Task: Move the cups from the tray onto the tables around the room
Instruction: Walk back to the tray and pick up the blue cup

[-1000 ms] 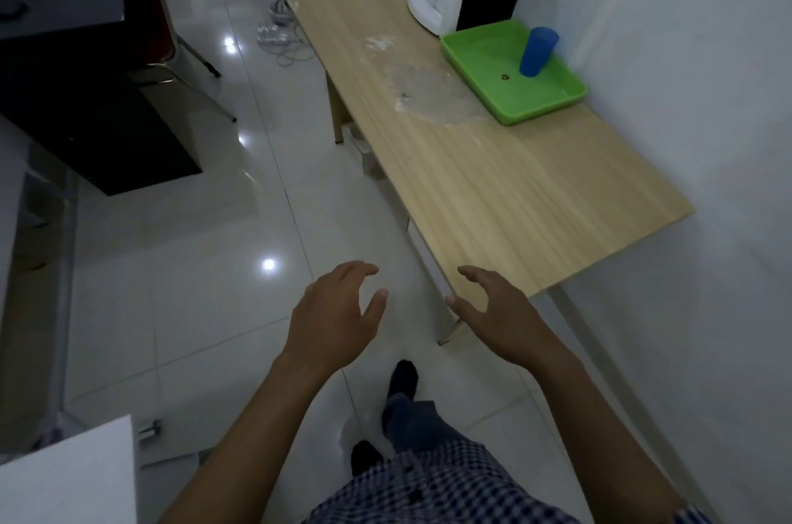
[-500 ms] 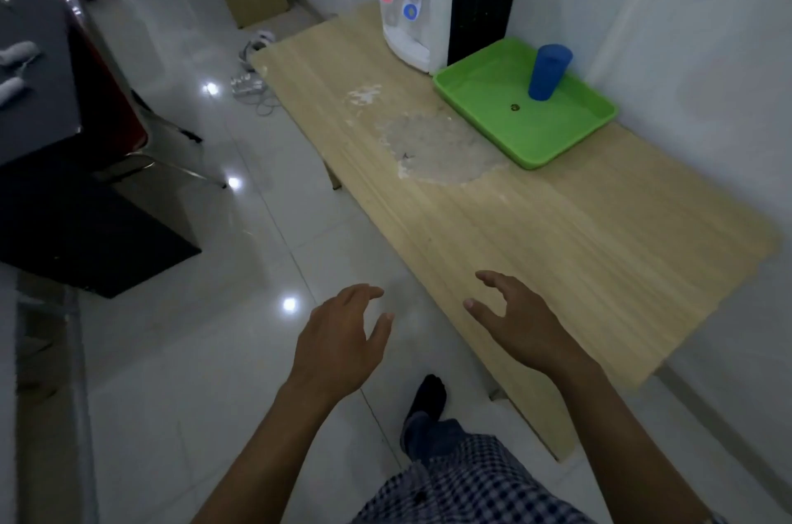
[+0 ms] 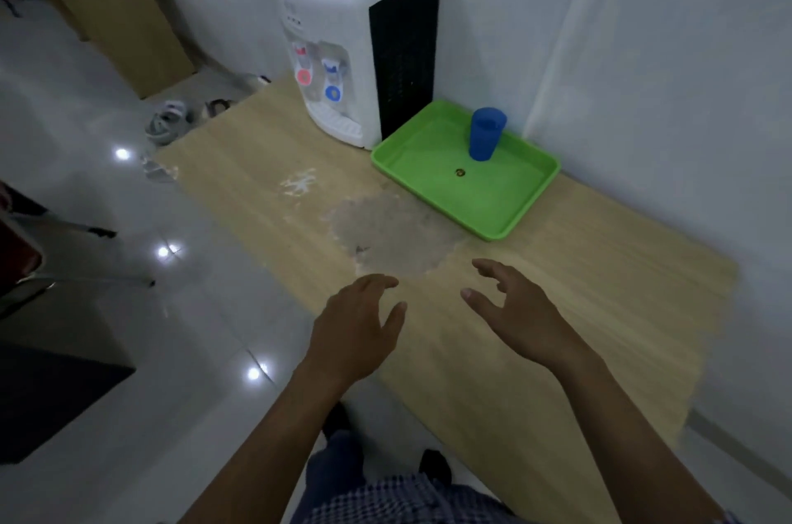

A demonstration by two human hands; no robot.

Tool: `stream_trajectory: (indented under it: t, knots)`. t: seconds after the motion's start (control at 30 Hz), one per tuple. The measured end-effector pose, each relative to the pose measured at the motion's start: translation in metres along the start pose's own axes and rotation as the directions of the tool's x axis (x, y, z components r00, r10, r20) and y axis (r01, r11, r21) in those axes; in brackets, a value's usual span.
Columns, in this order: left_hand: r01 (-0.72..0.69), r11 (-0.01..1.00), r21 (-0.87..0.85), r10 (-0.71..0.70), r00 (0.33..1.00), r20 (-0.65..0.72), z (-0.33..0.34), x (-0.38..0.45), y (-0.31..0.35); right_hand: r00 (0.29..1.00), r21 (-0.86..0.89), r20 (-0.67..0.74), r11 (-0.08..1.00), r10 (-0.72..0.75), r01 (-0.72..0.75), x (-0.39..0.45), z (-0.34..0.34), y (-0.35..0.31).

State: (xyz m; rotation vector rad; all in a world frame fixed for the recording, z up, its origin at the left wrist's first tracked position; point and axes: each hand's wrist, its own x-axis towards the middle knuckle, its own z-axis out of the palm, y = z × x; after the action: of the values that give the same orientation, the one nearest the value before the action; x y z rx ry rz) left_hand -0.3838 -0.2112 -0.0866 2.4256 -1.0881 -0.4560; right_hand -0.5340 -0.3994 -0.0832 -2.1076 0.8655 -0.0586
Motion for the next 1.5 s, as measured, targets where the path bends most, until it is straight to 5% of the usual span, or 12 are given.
stream_trajectory:
  t: [0.37,0.6,1.17,1.5]
  knots:
    - [-0.208,0.978,0.024,0.203,0.97,0.132,0.018,0.189,-0.069,0.956,0.168,-0.213,0.971,0.202,-0.168,0.126,0.013,-0.037]
    - [-0.357,0.916,0.186,0.299,0.913,0.278,0.067,0.267,-0.134,0.893,0.259,-0.31,0.933,0.326,-0.25,0.208,0.038,-0.032]
    - [-0.444,0.858,0.258,0.371,0.884,0.286,0.087,0.285,-0.145,0.7,0.397,-0.573,0.892,0.425,-0.217,0.355,0.055,0.021]
    - [-0.438,0.861,0.258,0.37,0.888,0.275,0.089,0.288,-0.145,0.572,0.489,-0.7,0.871,0.427,-0.051,0.417,0.03,0.038]
